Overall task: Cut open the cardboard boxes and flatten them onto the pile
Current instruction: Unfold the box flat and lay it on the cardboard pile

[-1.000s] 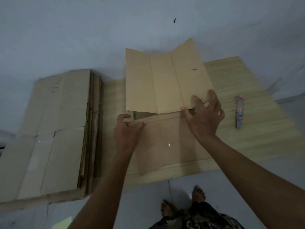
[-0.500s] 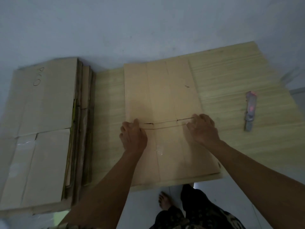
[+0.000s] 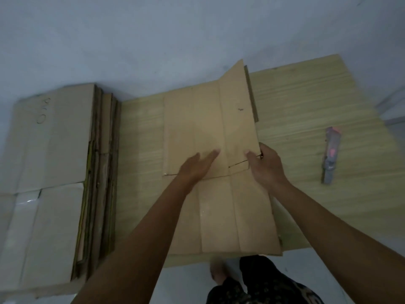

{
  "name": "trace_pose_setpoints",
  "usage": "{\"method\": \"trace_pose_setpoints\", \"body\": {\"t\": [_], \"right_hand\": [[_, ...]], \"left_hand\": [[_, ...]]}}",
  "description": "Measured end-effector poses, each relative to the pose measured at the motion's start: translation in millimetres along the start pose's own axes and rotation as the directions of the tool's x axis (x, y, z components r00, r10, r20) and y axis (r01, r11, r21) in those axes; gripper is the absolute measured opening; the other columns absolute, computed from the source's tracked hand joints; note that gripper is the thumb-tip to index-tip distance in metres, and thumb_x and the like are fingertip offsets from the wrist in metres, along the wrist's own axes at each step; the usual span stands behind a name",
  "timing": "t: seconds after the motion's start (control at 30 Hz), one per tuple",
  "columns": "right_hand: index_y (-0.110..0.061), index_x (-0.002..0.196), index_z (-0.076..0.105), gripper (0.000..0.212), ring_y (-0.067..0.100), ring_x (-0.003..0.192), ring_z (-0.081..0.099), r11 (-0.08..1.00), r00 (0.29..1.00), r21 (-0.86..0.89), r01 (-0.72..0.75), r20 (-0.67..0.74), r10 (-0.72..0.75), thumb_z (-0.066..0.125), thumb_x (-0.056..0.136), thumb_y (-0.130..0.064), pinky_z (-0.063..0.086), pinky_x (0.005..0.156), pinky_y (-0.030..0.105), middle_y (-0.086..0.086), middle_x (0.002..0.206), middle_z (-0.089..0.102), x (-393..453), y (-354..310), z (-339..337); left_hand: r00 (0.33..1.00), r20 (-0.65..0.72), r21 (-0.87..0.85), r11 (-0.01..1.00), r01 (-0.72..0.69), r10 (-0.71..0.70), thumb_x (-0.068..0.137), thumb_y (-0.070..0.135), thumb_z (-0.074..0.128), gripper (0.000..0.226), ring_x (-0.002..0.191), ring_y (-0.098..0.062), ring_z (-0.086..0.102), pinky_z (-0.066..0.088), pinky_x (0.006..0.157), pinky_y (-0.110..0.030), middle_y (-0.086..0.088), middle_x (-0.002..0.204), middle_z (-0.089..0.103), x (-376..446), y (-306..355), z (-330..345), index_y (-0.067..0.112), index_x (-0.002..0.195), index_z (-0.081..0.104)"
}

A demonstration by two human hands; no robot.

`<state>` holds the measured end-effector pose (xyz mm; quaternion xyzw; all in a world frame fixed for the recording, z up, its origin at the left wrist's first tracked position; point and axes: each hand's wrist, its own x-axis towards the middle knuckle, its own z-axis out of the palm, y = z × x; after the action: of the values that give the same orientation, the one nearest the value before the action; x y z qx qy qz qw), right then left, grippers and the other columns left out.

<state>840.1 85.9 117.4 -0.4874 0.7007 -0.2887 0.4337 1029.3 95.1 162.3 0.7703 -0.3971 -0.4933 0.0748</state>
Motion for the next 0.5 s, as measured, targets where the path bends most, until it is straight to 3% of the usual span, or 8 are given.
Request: {"method": "trace_pose_setpoints", "body": {"t": [0.03, 0.1, 0.17, 0.27, 0.33, 0.37, 0.43, 0.5], "right_hand": [[-0.021, 0.114, 0.072, 0.022, 0.022, 0.101, 0.067, 0.999, 0.999, -0.005, 0.045, -0.014, -0.045, 0.061, 0.096, -0.027, 0.051, 0.086, 0.032, 0.001, 0.106, 0.074, -9.2, -9.1, -0.1], [-0.027, 0.117, 0.070, 0.024, 0.018, 0.097, 0.066, 0.992, 0.992, -0.032, 0.124, -0.023, -0.125, 0.058, 0.096, -0.028, 0.052, 0.084, 0.032, -0.005, 0.104, 0.072, -30.6, -29.0, 0.3], [-0.030, 0.121, 0.067, 0.026, 0.016, 0.095, 0.062, 0.974, 0.979, -0.109, 0.201, -0.014, -0.203, 0.054, 0.098, -0.030, 0.049, 0.080, 0.031, -0.007, 0.104, 0.067, -54.3, -51.1, 0.0], [-0.034, 0.124, 0.062, 0.027, 0.017, 0.088, 0.060, 0.936, 0.951, -0.173, 0.306, 0.010, -0.309, 0.050, 0.100, -0.032, 0.046, 0.073, 0.033, -0.008, 0.096, 0.054, -88.2, -85.8, 0.7], [-0.041, 0.131, 0.058, 0.032, 0.012, 0.082, 0.059, 0.908, 0.916, -0.124, 0.401, 0.062, -0.396, 0.050, 0.100, -0.036, 0.048, 0.072, 0.033, -0.012, 0.095, 0.049, -108.8, -105.6, 2.1], [-0.043, 0.135, 0.055, 0.037, 0.010, 0.082, 0.059, 0.891, 0.891, -0.069, 0.448, 0.112, -0.440, 0.054, 0.099, -0.037, 0.050, 0.075, 0.033, -0.013, 0.099, 0.049, -118.2, -113.2, 3.8], [-0.038, 0.143, 0.053, 0.051, 0.006, 0.095, 0.060, 0.876, 0.837, 0.098, 0.472, 0.264, -0.480, 0.064, 0.093, -0.039, 0.050, 0.088, 0.027, -0.011, 0.112, 0.050, -135.0, -122.9, 7.7], [-0.030, 0.140, 0.058, 0.054, 0.003, 0.111, 0.059, 0.869, 0.800, 0.308, 0.388, 0.355, -0.483, 0.062, 0.088, -0.047, 0.045, 0.098, 0.018, -0.010, 0.123, 0.056, -147.9, -126.5, 10.9]], "left_hand": [[0.996, 0.091, -0.167, 0.986, 0.004, 0.011, 0.084, 0.082, 0.048, 0.095, 0.150, -0.029, 0.030, 0.026, 0.117, -0.053, -0.007, 0.164, 0.029, -14.1, 21.6, -4.2, 0.025, 0.158, 0.032], [0.977, 0.201, -0.334, 0.943, -0.006, 0.078, 0.080, 0.084, 0.049, 0.093, 0.151, -0.032, 0.027, 0.026, 0.114, -0.066, -0.007, 0.165, 0.026, -40.5, 54.1, -14.3, 0.036, 0.157, 0.030], [0.970, 0.214, -0.368, 0.930, -0.028, 0.114, 0.078, 0.083, 0.054, 0.094, 0.151, -0.038, 0.024, 0.029, 0.110, -0.072, -0.009, 0.167, 0.021, -61.2, 75.2, -26.2, 0.039, 0.157, 0.029], [0.979, 0.185, -0.317, 0.948, -0.018, 0.080, 0.079, 0.078, 0.061, 0.095, 0.147, -0.043, 0.029, 0.036, 0.109, -0.067, -0.011, 0.163, 0.028, -86.5, 86.9, -44.1, 0.029, 0.156, 0.035], [0.992, 0.080, -0.286, 0.956, -0.069, 0.096, 0.090, 0.062, 0.064, 0.071, 0.128, -0.038, 0.052, 0.050, 0.098, -0.055, -0.014, 0.140, 0.052, -102.0, 82.0, -56.2, 0.018, 0.143, 0.050], [0.992, 0.001, -0.308, 0.944, -0.120, 0.126, 0.096, 0.047, 0.062, 0.049, 0.107, -0.031, 0.063, 0.056, 0.084, -0.045, -0.013, 0.118, 0.062, -108.9, 77.4, -62.5, 0.012, 0.130, 0.057], [0.971, -0.186, -0.338, 0.919, -0.206, 0.149, 0.100, 0.017, 0.051, 0.015, 0.068, -0.022, 0.059, 0.049, 0.055, -0.027, -0.009, 0.080, 0.058, -123.8, 63.5, -78.0, 0.007, 0.105, 0.060], [0.947, -0.282, -0.375, 0.891, -0.257, 0.154, 0.099, 0.007, 0.046, 0.016, 0.067, -0.024, 0.059, 0.050, 0.053, -0.025, -0.011, 0.080, 0.059, -139.3, 45.7, -99.1, 0.008, 0.093, 0.060]]}}
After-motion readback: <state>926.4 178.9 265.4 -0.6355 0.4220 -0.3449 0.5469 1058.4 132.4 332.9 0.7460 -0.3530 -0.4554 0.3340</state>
